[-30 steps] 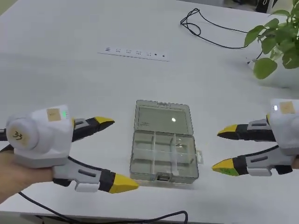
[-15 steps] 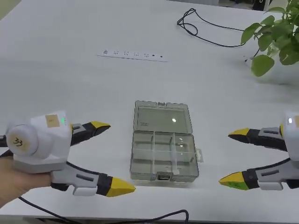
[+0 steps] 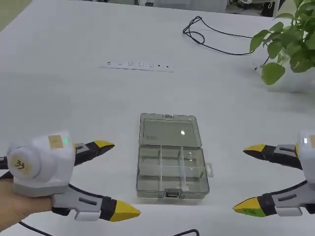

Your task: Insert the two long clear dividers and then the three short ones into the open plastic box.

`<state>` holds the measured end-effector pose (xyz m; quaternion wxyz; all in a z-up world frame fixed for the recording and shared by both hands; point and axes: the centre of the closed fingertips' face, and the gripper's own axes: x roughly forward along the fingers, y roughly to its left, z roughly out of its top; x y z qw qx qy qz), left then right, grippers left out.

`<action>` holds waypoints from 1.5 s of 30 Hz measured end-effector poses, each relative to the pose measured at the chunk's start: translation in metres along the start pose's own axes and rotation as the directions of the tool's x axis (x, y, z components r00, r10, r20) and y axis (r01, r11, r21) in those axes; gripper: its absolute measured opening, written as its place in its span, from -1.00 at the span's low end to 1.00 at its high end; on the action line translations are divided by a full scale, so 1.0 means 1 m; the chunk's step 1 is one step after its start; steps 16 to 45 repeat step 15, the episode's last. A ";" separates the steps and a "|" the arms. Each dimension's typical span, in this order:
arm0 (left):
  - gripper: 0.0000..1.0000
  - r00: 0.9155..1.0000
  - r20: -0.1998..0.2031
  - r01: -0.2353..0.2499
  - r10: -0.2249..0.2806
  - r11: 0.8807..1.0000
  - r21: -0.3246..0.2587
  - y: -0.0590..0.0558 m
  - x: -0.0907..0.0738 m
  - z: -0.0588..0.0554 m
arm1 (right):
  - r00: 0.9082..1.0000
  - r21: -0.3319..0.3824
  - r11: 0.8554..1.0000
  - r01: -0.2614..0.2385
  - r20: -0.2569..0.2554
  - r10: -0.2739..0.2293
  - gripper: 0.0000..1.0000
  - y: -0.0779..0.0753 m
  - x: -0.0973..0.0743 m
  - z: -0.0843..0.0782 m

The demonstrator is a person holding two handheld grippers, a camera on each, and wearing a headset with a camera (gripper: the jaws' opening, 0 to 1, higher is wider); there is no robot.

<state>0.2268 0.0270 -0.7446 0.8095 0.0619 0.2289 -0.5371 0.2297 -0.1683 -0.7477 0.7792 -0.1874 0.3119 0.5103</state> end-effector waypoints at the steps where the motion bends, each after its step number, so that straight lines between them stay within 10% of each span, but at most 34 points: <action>1: 1.00 1.000 0.000 0.001 -0.001 1.000 0.000 0.000 0.000 -0.001 | 1.000 0.001 1.000 0.000 -0.001 0.000 0.72 0.000 0.000 0.000; 45: 1.00 1.000 0.002 0.008 -0.008 1.000 -0.005 -0.001 0.000 -0.002 | 1.000 -0.003 1.000 0.000 -0.003 0.000 0.72 0.003 -0.002 0.001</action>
